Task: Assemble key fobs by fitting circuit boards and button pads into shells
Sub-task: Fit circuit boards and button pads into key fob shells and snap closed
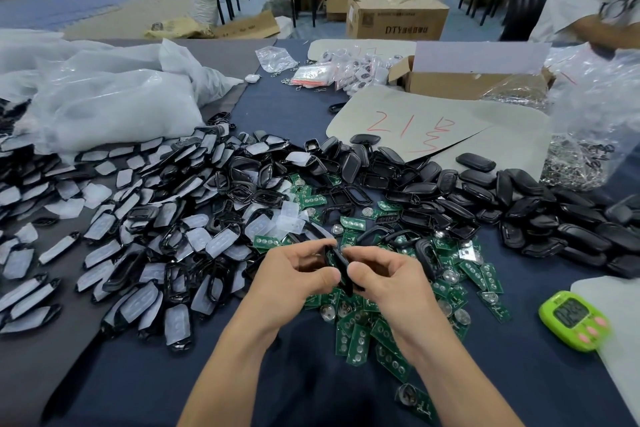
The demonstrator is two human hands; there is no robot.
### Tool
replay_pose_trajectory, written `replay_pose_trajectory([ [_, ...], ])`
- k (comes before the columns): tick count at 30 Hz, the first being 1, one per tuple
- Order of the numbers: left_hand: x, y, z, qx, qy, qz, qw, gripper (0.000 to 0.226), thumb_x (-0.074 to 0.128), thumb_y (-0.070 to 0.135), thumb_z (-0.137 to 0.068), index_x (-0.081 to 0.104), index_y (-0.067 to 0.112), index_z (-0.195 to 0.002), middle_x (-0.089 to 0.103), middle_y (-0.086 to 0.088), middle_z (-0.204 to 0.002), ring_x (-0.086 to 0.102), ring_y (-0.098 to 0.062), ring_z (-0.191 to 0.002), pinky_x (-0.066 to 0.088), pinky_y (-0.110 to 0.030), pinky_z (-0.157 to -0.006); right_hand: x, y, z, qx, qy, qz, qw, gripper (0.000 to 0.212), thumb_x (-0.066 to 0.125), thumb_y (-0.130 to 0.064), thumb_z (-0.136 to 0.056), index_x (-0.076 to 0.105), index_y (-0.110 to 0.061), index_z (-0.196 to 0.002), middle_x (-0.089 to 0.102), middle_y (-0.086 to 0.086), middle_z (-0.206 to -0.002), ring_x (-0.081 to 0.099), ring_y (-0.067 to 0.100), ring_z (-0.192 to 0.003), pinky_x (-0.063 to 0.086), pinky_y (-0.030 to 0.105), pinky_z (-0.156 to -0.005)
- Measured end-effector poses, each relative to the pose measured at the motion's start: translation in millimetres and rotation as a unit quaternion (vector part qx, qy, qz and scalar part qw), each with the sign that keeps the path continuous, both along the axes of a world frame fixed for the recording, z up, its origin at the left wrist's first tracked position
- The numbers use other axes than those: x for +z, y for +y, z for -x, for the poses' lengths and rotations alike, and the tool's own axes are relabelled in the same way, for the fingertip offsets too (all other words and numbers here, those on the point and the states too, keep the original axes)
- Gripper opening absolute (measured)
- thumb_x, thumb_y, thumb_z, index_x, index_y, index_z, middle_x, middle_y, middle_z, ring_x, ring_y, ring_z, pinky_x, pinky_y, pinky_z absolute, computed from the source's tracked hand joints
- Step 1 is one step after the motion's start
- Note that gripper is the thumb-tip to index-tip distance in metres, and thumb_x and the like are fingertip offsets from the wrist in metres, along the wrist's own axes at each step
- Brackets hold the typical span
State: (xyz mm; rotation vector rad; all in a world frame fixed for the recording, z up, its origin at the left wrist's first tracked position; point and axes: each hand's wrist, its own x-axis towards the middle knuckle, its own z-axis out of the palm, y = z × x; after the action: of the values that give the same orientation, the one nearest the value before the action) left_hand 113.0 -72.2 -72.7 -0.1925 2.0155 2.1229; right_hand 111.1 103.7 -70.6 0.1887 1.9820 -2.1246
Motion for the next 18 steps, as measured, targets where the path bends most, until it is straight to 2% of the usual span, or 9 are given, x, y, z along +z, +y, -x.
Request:
replay_pose_trajectory([
  [4,1.8,0.5,-0.3,-0.004,-0.002,0.009,1.000,0.045,0.084,-0.004,-0.082,0.080,0.030,-0.111,0.081,-0.013,-0.098,0.072,-0.014,-0.075,0.058,-0.022,-0.071,-1.9,0.5,-1.5,0.002,0.028,-0.039,0.999,0.033,0.081,-0.007,-0.084,0.082,-0.038,-0.095,0.080,-0.010,-0.098,0.074,0.008,-0.095,0.058,0.031,-0.088],
  [10,5.4,1.5,-1.6,-0.003,0.004,0.019,1.000,0.047,0.085,-0.004,-0.080,0.078,0.031,-0.111,0.081,-0.009,-0.099,0.073,-0.014,-0.079,0.059,-0.025,-0.073,3.7,3.3,-3.6,0.039,0.037,-0.042,0.998,0.043,0.082,0.007,-0.075,0.082,-0.030,-0.097,0.081,-0.010,-0.096,0.076,0.008,-0.092,0.058,0.026,-0.081],
  [14,6.6,9.2,-1.8,0.007,0.003,0.010,1.000,0.035,0.077,-0.001,-0.089,0.078,0.026,-0.112,0.082,-0.004,-0.099,0.077,-0.014,-0.088,0.061,-0.025,-0.074,5.5,2.0,-7.5,0.005,0.101,-0.144,0.984,0.045,0.083,0.003,-0.073,0.083,-0.036,-0.096,0.079,-0.020,-0.090,0.074,-0.001,-0.087,0.059,0.020,-0.079],
  [18,6.8,19.6,1.9,0.060,0.006,0.007,0.998,0.031,0.070,-0.002,-0.095,0.081,0.027,-0.097,0.081,-0.003,-0.088,0.077,-0.009,-0.081,0.059,-0.021,-0.068,3.9,-7.4,-13.0,-0.027,0.217,-0.246,0.944,0.051,0.081,0.008,-0.073,0.082,-0.034,-0.103,0.074,-0.024,-0.106,0.065,-0.012,-0.104,0.053,0.018,-0.095],
])
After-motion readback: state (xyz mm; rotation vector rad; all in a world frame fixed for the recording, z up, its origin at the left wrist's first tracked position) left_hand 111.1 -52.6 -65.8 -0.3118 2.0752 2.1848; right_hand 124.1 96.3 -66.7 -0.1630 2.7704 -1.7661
